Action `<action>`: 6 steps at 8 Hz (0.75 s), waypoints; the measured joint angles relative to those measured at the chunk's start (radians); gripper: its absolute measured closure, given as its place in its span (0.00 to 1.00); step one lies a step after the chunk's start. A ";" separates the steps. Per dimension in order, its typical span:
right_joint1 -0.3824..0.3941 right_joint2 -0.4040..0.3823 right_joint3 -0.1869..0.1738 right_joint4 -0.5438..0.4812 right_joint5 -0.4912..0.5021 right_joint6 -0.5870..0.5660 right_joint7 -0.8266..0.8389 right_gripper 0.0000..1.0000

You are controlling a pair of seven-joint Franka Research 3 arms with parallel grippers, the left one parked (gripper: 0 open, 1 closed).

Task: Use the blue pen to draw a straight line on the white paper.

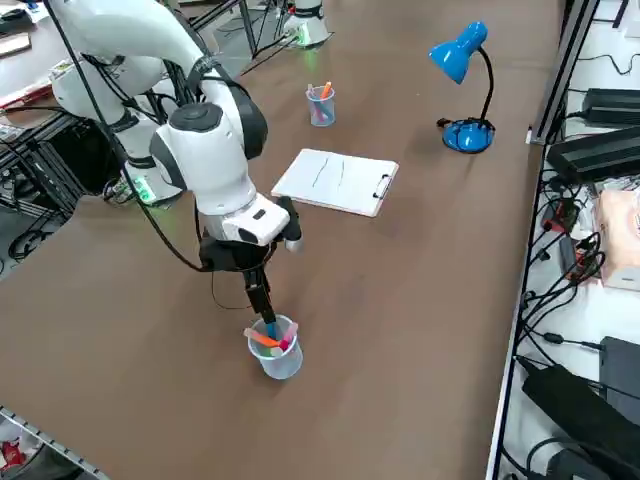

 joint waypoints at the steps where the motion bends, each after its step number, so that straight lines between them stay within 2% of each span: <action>1: -0.001 0.010 0.000 0.000 -0.001 0.011 0.000 0.18; 6: -0.004 0.033 -0.002 0.017 -0.015 0.032 0.000 0.25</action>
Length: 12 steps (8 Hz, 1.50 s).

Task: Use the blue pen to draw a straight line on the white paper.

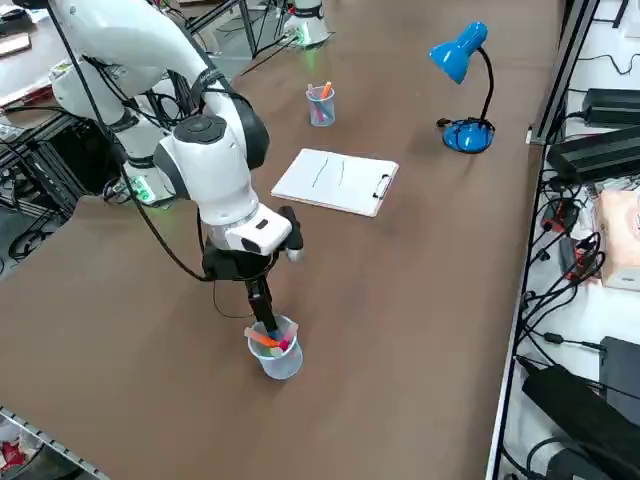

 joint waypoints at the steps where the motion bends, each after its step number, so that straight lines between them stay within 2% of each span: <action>1: 0.000 0.005 0.000 0.004 -0.001 0.000 0.000 0.26; 4: 0.000 0.014 0.000 0.010 -0.004 0.001 0.000 0.34; 5: 0.000 0.014 0.000 0.010 -0.005 0.001 0.000 0.41; 7: 0.001 0.015 0.000 0.010 -0.005 0.001 0.000 0.47; 10: 0.001 0.015 0.000 0.011 -0.006 0.001 0.000 0.63; 12: 0.001 0.015 0.000 0.017 -0.007 0.001 0.000 0.70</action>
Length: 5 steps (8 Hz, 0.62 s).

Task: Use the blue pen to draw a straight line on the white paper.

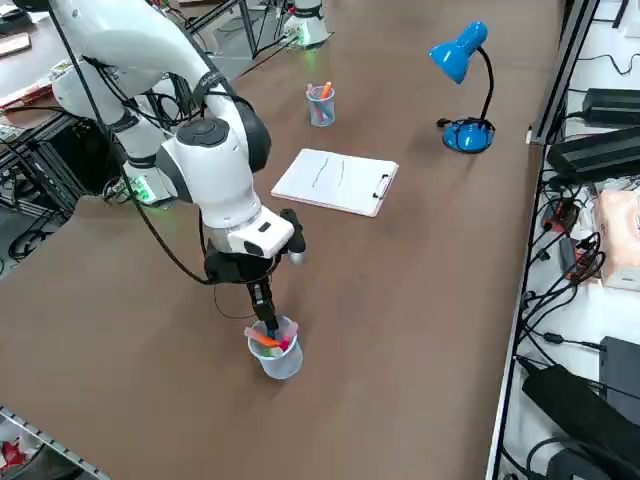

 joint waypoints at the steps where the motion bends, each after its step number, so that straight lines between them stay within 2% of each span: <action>1: 0.000 0.000 0.000 0.006 0.000 0.000 0.000 0.78; 4: -0.001 -0.001 -0.001 0.035 -0.001 -0.014 0.000 0.78; 5: -0.001 -0.004 -0.002 0.084 -0.002 -0.073 0.000 0.78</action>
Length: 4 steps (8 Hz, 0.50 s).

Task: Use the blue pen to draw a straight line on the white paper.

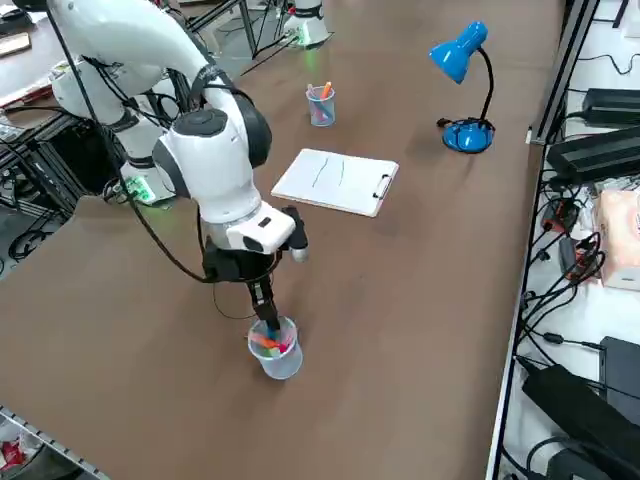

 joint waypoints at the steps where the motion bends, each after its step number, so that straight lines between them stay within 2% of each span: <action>1: 0.000 -0.006 0.000 0.080 0.000 -0.103 0.000 0.78; 3: 0.003 -0.044 0.007 0.245 0.003 -0.328 0.000 0.78; 4: 0.006 -0.075 0.021 0.293 0.022 -0.425 0.028 0.78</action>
